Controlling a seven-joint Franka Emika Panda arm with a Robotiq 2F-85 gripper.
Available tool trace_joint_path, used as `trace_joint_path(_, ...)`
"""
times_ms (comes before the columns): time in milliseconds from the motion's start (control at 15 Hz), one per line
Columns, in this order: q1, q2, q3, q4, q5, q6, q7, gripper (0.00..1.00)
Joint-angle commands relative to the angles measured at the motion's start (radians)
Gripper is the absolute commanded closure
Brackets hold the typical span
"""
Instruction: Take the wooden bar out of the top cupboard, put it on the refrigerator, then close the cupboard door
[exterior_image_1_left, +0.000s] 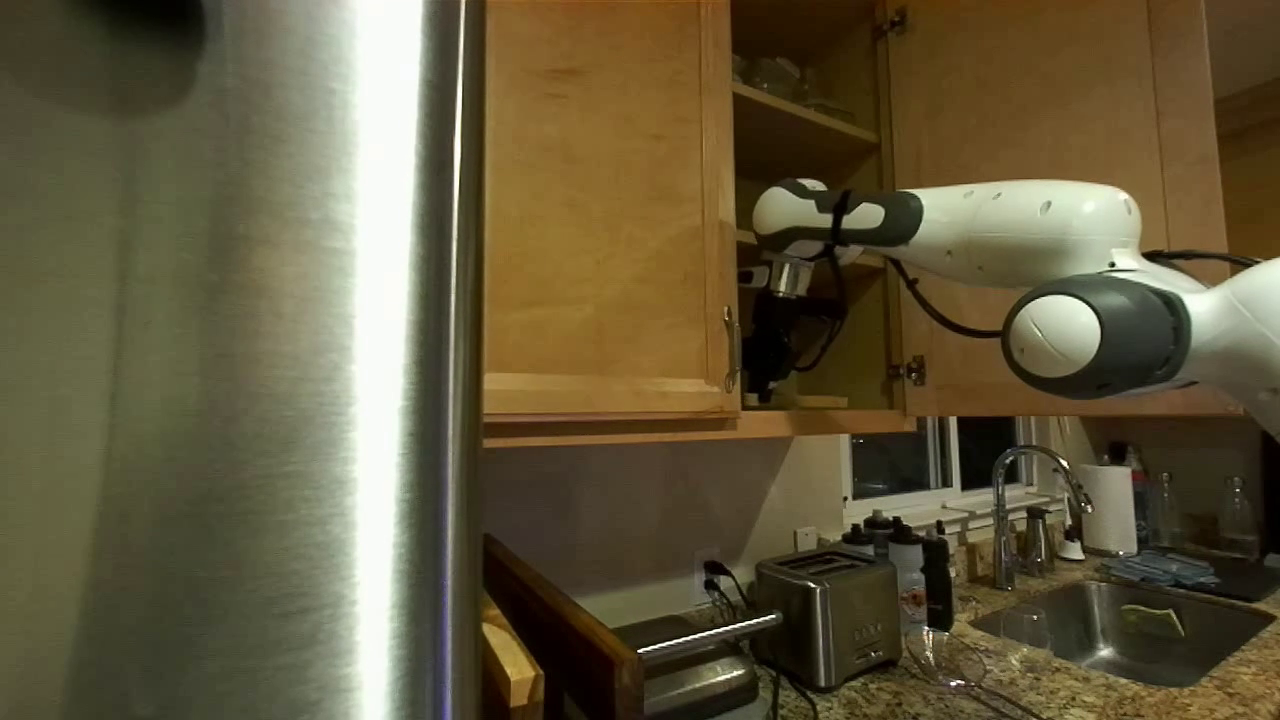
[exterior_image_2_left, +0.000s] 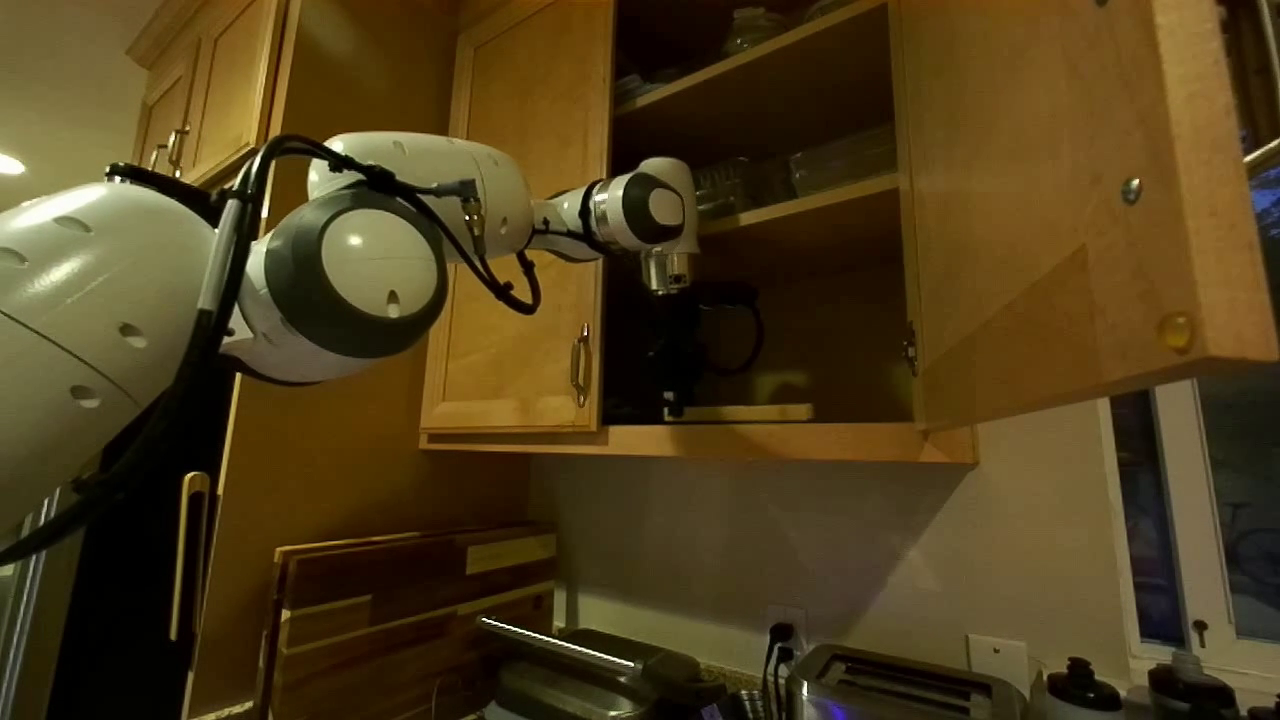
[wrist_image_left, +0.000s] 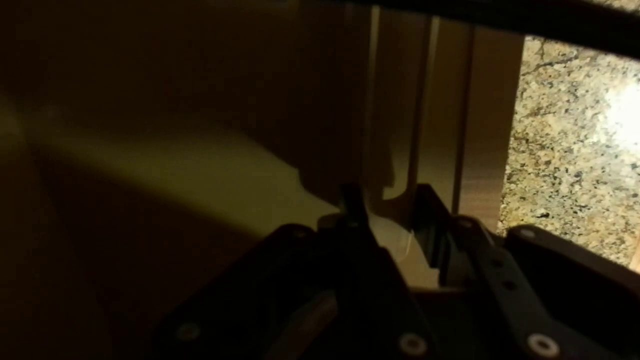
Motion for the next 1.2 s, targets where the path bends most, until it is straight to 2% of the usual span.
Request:
trace_joint_path(0, -0.014, -0.040, 0.007, 0.016, 0.028, -0.015, 0.019, 0.92)
trace_joint_path(600, -0.021, -0.120, 0.009, -0.022, 0.123, -0.065, 0.132, 0.93)
trace_joint_path(867, -0.014, -0.119, 0.010, -0.044, 0.139, -0.026, 0.073, 0.93)
trace_joint_path(1133, -0.013, -0.118, -0.005, -0.073, 0.129, 0.008, 0.087, 0.93)
